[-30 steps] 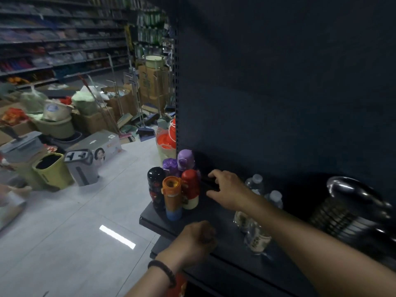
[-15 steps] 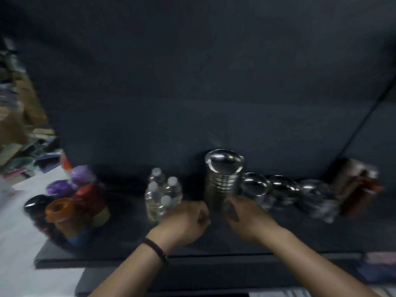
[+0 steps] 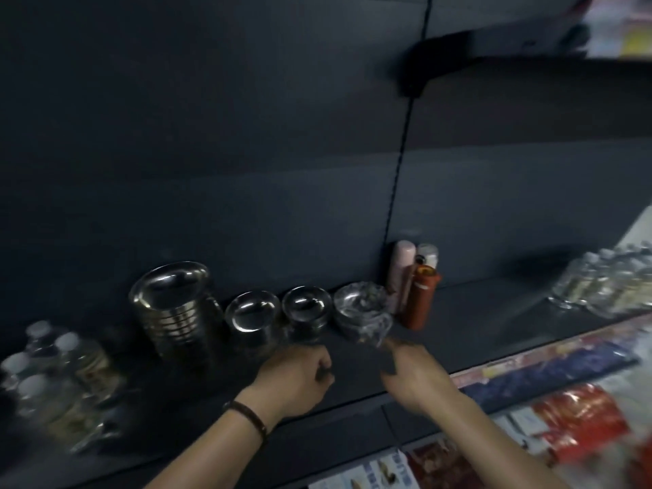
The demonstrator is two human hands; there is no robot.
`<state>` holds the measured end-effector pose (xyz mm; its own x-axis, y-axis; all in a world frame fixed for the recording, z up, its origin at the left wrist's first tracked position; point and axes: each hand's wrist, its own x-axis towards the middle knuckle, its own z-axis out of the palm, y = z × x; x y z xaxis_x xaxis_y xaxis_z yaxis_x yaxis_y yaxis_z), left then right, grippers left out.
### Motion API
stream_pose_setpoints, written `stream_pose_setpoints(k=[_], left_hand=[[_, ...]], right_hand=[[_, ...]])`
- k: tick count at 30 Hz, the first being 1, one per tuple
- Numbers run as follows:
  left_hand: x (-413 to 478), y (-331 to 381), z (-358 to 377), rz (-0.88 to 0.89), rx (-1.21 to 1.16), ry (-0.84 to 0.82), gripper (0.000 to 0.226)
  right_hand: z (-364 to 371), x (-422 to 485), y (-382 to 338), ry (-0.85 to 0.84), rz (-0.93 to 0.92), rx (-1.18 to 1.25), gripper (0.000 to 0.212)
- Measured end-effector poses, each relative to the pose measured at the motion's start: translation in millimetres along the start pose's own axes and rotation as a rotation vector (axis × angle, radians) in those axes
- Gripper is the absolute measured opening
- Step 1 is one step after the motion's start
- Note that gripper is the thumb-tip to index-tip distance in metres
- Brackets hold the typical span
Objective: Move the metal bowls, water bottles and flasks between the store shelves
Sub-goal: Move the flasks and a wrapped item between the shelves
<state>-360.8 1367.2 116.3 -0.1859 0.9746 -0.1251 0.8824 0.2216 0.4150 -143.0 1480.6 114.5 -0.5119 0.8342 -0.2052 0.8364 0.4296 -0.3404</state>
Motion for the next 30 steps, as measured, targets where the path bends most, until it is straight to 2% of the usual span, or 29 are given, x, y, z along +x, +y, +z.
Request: stream_pose_setpoints(k=[5, 11, 14, 19, 30], left_hand=[[28.9, 65.4, 21.4, 0.058, -0.005, 0.003, 0.036], [55.1, 96.5, 25.8, 0.143, -0.016, -0.015, 0.04], [67.2, 105.1, 25.8, 0.175, -0.024, -0.014, 0.036], [91.7, 118.3, 30.2, 0.155, -0.023, -0.001, 0.035], [153.3, 143.7, 49.5, 0.024, 0.057, -0.047, 0.037]], right_hand=[[-29.3, -1.4, 60.8, 0.059, 0.08, 0.042, 0.044], [-47.4, -7.7, 94.8, 0.176, 0.178, 0.125, 0.032], [-47.8, -0.7, 102.3, 0.229, 0.223, 0.129, 0.037], [-59.4, 44.1, 115.8, 0.198, 0.199, 0.094, 0.065], [-76.6, 166.5, 129.8, 0.234, 0.11, 0.063, 0.074]])
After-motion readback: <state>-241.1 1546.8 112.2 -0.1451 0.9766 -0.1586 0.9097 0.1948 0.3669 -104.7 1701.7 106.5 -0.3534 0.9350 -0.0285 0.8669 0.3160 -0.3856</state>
